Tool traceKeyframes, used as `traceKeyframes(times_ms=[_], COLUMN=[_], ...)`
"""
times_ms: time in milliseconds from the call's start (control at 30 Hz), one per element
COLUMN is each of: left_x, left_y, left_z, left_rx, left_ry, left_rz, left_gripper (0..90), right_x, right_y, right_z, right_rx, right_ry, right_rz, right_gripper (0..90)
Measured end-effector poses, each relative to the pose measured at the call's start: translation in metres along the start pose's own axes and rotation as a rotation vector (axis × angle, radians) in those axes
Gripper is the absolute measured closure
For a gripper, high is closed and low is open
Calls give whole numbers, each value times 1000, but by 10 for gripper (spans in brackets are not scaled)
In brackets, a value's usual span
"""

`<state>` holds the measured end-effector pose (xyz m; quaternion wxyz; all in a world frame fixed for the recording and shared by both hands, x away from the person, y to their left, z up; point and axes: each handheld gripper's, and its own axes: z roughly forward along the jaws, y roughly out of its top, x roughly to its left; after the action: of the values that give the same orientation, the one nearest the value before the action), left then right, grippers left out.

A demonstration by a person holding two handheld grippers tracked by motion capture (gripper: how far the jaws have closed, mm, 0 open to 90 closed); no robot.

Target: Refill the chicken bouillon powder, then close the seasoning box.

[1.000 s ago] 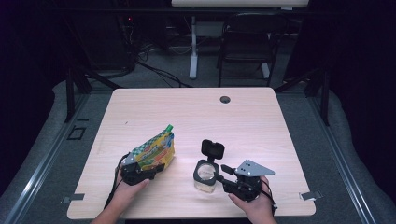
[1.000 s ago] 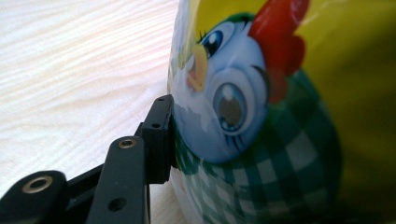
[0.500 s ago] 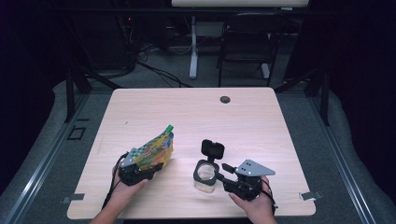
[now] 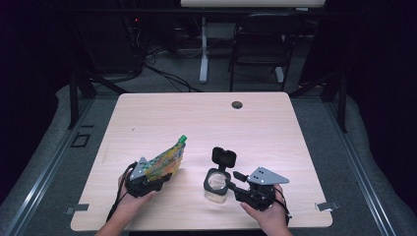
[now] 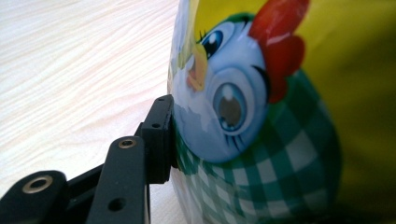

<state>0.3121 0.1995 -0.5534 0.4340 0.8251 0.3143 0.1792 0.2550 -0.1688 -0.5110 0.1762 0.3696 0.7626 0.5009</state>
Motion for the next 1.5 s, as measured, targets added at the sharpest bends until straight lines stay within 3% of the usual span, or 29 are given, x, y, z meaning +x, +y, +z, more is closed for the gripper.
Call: traceKeyframes(times_ms=[67,333,600,767,933,1367,1500], left_x=[-1,-8,-8,-8,-11,-19,-20], left_y=[0,2,4,6,8,10,10], left_z=[-1,-5,-5,-6,-7,-12,-13], left_rx=[-3,18,14,18,16,54,56], left_ry=[5,63,81,94,115,191,201], left_rz=[4,85,102,119,151,277,288], left_gripper=[545,545,545,545,545,545,545], right_x=[0,0,0,0,-2,2,2], right_y=[0,0,-1,-1,-4,-4,-4], right_z=[1,2,3,0,0,2,3], right_rx=[2,-6,-21,-29,14,18,22], right_ry=[0,-5,-7,-35,-35,-21,-16], right_rz=[7,-9,-13,-43,-38,-63,-71], right_gripper=[582,582,582,602,604,601,599])
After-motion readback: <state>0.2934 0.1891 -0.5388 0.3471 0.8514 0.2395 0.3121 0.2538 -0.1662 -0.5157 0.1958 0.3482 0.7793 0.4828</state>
